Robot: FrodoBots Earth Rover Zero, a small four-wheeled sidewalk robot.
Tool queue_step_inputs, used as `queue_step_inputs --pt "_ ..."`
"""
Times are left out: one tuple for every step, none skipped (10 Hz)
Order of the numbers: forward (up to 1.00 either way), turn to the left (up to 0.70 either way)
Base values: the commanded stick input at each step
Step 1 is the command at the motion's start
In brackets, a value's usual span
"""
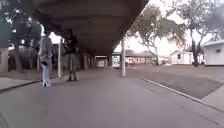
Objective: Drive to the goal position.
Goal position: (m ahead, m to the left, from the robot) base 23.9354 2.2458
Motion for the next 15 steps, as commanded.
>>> queue_step_inputs --pt "0.70 0.00" --pt "0.70 0.00" --pt "0.70 0.00" --pt "0.70 0.00" --pt "0.70 0.00" --pt "0.70 0.00" --pt "0.70 0.00" --pt "0.70 0.00" --pt "0.70 0.00" --pt "0.70 0.00" --pt "0.70 0.00" --pt "0.70 0.00" --pt "0.70 0.00" --pt "0.70 0.00" --pt "0.70 0.00"
